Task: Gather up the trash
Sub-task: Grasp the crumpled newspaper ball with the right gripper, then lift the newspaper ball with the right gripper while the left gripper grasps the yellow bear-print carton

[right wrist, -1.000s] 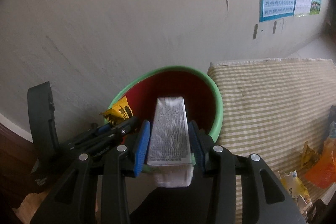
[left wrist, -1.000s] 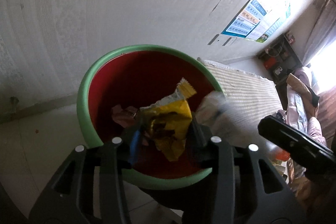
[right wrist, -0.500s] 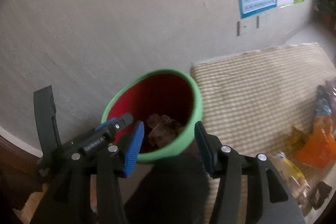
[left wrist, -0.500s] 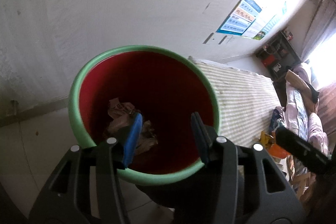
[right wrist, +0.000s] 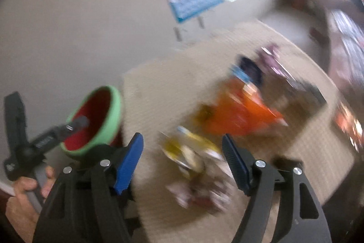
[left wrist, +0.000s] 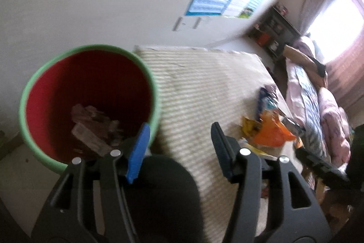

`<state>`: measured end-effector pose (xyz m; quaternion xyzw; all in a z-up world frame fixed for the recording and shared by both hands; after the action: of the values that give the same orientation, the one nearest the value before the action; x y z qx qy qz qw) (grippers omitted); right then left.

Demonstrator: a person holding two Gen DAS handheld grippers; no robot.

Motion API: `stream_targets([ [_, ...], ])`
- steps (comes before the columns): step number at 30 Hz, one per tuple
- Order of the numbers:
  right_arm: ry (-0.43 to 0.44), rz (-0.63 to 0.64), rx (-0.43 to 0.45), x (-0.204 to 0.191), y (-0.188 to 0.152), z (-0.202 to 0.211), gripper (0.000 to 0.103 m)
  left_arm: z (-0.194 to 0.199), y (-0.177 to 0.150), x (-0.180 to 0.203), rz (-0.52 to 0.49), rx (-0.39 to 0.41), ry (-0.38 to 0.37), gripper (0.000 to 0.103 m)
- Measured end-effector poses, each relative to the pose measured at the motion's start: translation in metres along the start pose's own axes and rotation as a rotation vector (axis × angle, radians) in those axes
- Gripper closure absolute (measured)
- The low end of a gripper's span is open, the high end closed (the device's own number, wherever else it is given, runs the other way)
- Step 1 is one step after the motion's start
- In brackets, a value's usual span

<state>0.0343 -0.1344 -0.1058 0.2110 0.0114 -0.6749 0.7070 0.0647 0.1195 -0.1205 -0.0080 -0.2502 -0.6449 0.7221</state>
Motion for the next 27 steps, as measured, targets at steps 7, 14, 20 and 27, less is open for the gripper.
stream_targets([
  [7, 0.074, -0.148, -0.165, 0.051, -0.049, -0.041, 0.033, -0.017, -0.011, 0.053, -0.119, -0.059, -0.013, 0.047],
  [14, 0.173, -0.185, -0.199, 0.065, -0.059, -0.055, 0.053, -0.027, -0.021, 0.084, -0.191, -0.096, -0.005, 0.043],
  [20, 0.202, -0.174, -0.149, 0.073, -0.061, -0.039, 0.076, -0.038, -0.03, 0.101, -0.251, -0.137, -0.011, 0.043],
  [27, 0.135, -0.191, -0.038, 0.094, -0.056, -0.001, 0.076, -0.054, -0.037, 0.111, -0.286, -0.188, 0.0, 0.04],
])
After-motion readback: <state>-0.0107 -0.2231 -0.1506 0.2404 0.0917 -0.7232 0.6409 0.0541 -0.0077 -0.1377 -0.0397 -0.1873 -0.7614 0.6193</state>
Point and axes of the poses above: each gripper's, at about its wrist camera, not at the fingertips, and z roughly against the way its jaws point, x to its right, y to its top, the point moved 2 cm from there along -z, roughly the way its jaws point, and after that the axes turned 15 degrees about -x, right-handed, at the moved point
